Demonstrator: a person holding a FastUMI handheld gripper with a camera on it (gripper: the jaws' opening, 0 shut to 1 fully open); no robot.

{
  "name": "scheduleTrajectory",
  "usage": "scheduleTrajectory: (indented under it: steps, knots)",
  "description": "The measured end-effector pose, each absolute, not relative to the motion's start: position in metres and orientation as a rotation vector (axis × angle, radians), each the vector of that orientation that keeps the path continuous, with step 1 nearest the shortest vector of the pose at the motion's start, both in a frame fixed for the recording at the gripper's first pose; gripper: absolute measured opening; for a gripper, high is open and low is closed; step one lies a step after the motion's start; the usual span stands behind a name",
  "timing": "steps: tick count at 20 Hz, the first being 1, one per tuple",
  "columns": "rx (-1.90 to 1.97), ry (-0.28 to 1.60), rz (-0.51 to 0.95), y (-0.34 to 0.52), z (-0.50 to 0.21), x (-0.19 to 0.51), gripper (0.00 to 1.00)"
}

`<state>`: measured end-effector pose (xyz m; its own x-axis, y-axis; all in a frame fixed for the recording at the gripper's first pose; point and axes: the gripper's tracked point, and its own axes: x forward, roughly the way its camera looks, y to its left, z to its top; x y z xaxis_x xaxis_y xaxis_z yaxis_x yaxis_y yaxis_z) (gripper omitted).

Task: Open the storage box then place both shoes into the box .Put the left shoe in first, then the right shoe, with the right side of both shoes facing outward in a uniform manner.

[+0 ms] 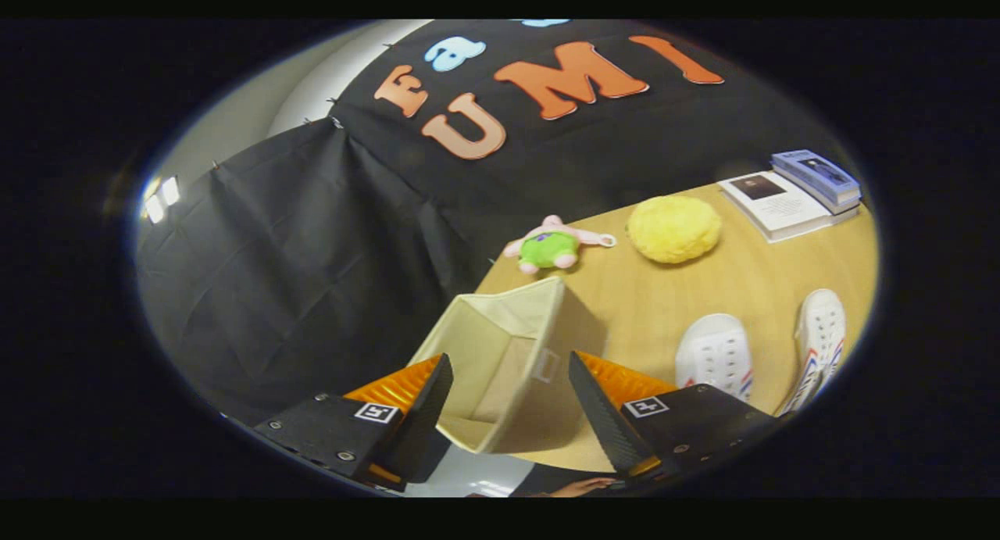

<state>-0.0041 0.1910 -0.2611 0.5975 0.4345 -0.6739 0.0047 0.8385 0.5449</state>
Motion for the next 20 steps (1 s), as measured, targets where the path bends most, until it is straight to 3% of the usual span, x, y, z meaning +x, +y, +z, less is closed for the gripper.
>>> scheduleTrajectory:
  steps: [4, 11, 15, 20]
  knots:
    - [0.424, 0.974, 0.134, 0.118, -0.305, -0.018, 0.9]
    - [0.345, 1.157, 0.069, 0.074, -0.382, -0.068, 0.88]
    - [0.357, 1.215, 0.04, 0.066, -0.407, -0.078, 0.78]
    - [0.525, 1.245, 0.071, 0.081, -0.418, -0.079, 0.49]
